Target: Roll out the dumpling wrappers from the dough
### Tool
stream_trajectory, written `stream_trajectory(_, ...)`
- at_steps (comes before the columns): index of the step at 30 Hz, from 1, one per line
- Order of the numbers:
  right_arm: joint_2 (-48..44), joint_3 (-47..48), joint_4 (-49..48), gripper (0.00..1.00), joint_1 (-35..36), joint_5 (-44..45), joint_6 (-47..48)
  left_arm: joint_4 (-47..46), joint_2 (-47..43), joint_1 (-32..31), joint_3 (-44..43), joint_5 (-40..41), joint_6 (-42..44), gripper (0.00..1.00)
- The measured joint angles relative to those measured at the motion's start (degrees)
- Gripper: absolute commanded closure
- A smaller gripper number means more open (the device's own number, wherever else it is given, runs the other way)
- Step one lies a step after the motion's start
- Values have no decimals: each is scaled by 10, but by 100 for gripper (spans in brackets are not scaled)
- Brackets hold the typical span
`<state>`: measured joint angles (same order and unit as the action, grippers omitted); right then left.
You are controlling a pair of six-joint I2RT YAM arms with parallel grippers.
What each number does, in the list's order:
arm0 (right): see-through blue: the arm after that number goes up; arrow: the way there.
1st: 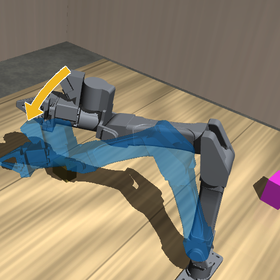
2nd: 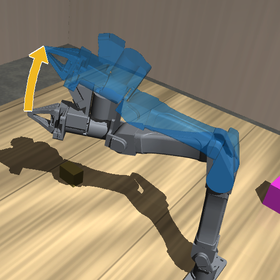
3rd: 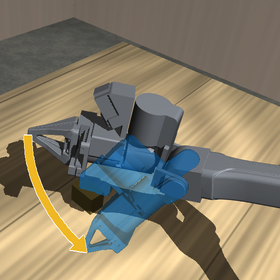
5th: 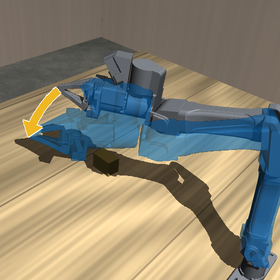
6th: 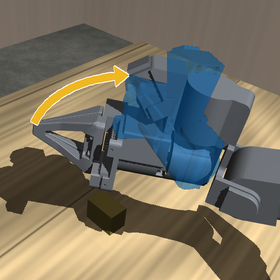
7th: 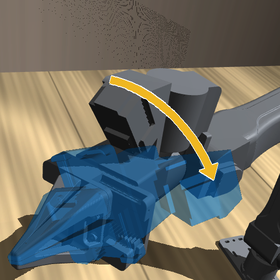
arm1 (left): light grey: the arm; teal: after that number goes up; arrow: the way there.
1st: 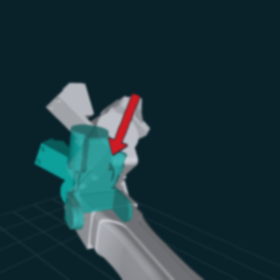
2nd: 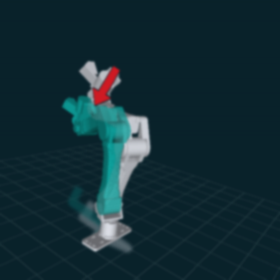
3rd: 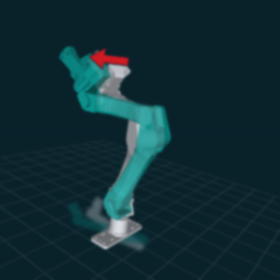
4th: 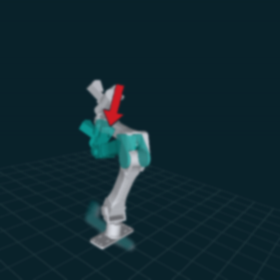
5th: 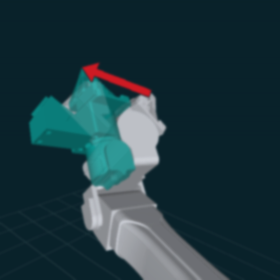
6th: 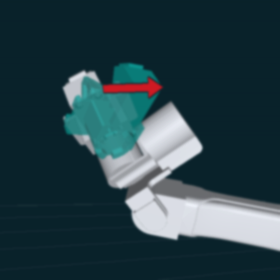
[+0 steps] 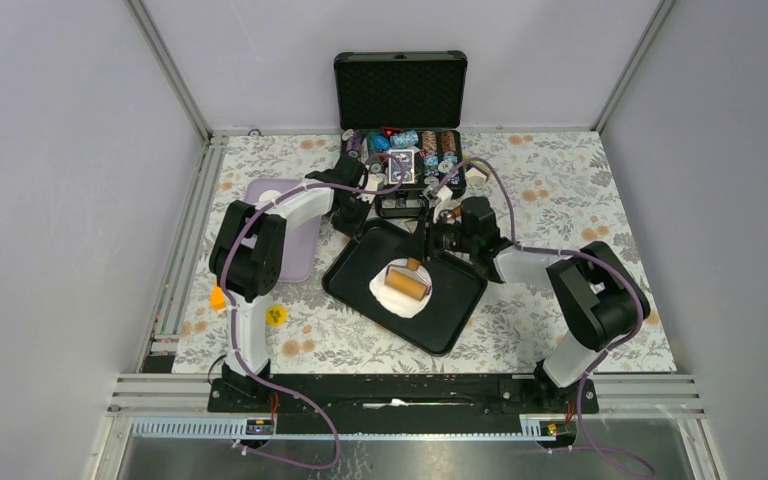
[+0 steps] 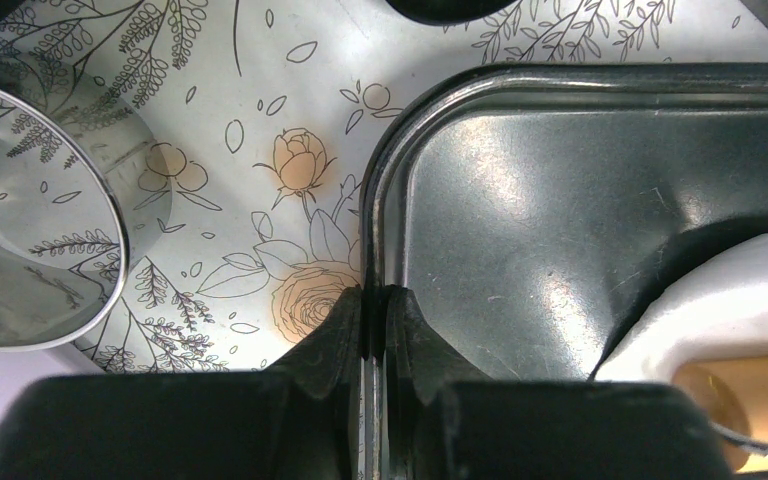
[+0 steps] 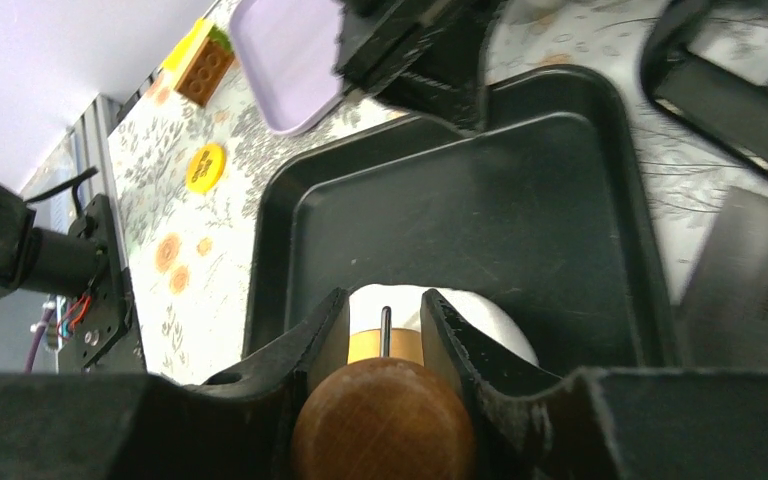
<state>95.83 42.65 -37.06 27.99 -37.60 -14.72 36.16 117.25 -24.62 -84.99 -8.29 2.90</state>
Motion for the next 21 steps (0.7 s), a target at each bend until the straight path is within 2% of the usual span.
stream_trajectory(6,-14,-40,-39,100,63,-2,5,0,0,0,0,0,0,100)
stream_trajectory(10,-17,-49,-55,100,77,-4,4,0,0,0,0,0,0,100)
stream_trajectory(13,-16,-40,-44,100,69,-3,3,0,0,0,0,0,0,100)
stream_trajectory(21,14,34,3,100,-6,39,0,0,0,0,0,0,-1,100)
